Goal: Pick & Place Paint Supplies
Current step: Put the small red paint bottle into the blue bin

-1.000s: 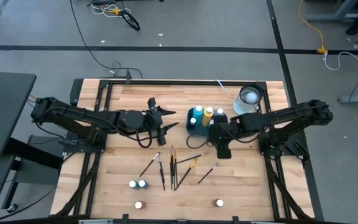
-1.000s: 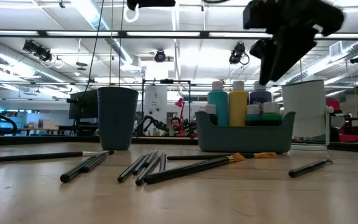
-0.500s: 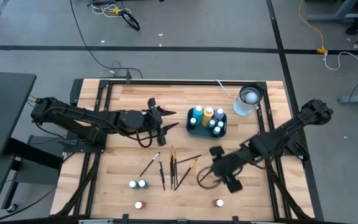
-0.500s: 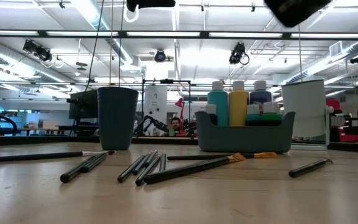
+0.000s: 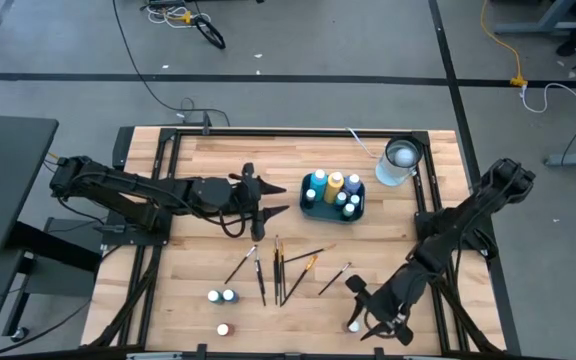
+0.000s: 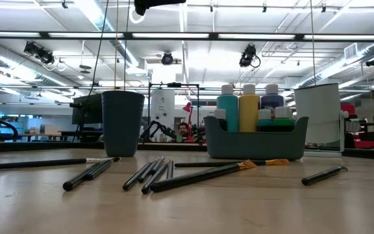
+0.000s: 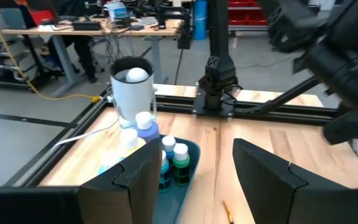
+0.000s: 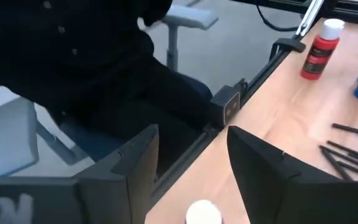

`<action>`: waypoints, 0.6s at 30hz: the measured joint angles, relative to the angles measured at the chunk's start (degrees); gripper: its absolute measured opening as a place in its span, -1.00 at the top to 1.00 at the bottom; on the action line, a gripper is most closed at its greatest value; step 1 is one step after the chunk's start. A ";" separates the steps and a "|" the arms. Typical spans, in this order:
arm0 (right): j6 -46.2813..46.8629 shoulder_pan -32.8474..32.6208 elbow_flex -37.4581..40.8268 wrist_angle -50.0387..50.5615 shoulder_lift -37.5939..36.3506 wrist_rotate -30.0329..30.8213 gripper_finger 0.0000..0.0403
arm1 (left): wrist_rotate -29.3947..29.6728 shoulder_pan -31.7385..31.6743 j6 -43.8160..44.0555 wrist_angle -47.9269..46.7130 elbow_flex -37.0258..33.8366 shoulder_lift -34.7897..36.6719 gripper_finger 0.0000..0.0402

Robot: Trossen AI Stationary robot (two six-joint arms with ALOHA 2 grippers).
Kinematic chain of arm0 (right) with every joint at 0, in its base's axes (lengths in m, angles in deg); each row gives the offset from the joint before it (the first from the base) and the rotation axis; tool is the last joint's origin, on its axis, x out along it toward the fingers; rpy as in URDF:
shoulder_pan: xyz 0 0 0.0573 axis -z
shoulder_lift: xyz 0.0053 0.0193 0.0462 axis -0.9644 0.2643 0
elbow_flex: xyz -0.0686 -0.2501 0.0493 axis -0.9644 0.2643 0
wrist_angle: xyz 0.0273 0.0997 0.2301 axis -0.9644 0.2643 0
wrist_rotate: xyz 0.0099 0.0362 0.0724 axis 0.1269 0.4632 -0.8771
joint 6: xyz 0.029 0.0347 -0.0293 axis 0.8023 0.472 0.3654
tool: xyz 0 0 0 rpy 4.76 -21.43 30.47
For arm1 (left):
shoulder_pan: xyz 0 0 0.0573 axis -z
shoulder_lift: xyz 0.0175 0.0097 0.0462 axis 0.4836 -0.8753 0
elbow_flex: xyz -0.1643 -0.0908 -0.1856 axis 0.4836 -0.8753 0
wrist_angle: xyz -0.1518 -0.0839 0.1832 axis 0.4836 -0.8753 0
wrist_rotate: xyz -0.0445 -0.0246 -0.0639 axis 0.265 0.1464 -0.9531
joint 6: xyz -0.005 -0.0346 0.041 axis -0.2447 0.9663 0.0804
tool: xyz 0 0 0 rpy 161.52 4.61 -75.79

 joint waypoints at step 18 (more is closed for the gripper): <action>-0.77 -0.16 7.29 -20.45 13.05 -0.71 0.04 | 0.00 0.00 -0.41 0.02 0.00 0.00 -0.04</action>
